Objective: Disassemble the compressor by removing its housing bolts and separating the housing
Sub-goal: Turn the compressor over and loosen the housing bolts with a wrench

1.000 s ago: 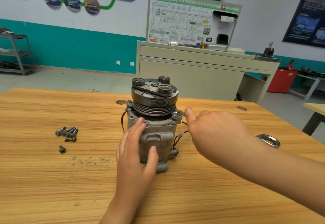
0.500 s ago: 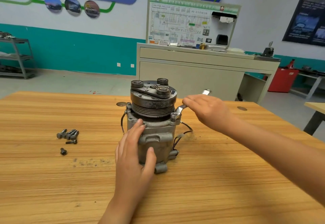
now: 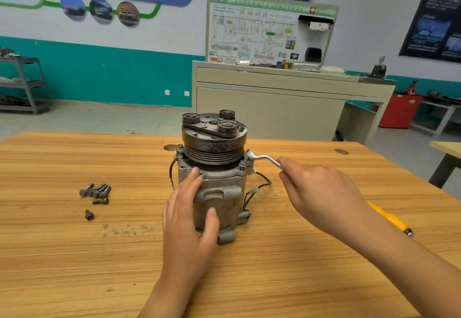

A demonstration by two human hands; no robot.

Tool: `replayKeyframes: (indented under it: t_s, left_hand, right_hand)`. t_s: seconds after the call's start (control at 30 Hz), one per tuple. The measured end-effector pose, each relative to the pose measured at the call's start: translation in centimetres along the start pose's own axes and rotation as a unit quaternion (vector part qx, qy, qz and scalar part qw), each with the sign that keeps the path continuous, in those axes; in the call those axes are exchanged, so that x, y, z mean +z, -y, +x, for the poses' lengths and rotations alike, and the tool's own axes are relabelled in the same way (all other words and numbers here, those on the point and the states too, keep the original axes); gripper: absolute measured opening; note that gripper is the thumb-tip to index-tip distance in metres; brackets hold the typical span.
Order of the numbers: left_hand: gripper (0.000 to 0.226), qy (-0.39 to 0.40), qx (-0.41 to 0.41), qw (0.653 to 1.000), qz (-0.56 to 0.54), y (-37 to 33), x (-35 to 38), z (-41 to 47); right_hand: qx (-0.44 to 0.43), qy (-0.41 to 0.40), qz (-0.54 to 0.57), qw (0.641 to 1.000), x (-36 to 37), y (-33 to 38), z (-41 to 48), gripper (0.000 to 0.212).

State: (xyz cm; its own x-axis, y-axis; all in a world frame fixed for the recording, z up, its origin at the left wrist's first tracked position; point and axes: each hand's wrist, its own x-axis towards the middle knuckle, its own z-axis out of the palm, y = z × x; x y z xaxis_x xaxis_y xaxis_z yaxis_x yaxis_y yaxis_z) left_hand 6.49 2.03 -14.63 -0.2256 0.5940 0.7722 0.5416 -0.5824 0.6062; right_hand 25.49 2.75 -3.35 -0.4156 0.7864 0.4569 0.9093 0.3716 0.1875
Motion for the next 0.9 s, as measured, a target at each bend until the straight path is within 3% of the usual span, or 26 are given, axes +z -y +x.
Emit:
replayKeyframes:
  t_s: [0.4,0.73,0.9]
  left_hand:
    - [0.049,0.002,0.002,1.000,0.000,-0.2,-0.3,-0.1]
    - [0.049,0.006,-0.007,1.000,-0.001,-0.6,-0.2,0.0]
    - [0.050,-0.012,-0.003,1.000,0.003,-0.5,-0.2,0.6]
  right_hand:
    - [0.011,0.064,-0.130,0.989,-2.4,2.3,1.0,0.031]
    - [-0.049,0.172,-0.192,0.965,-3.7,6.0,2.1,0.055]
    - [-0.078,0.154,-0.224,0.959,-3.0,5.2,1.9,0.063]
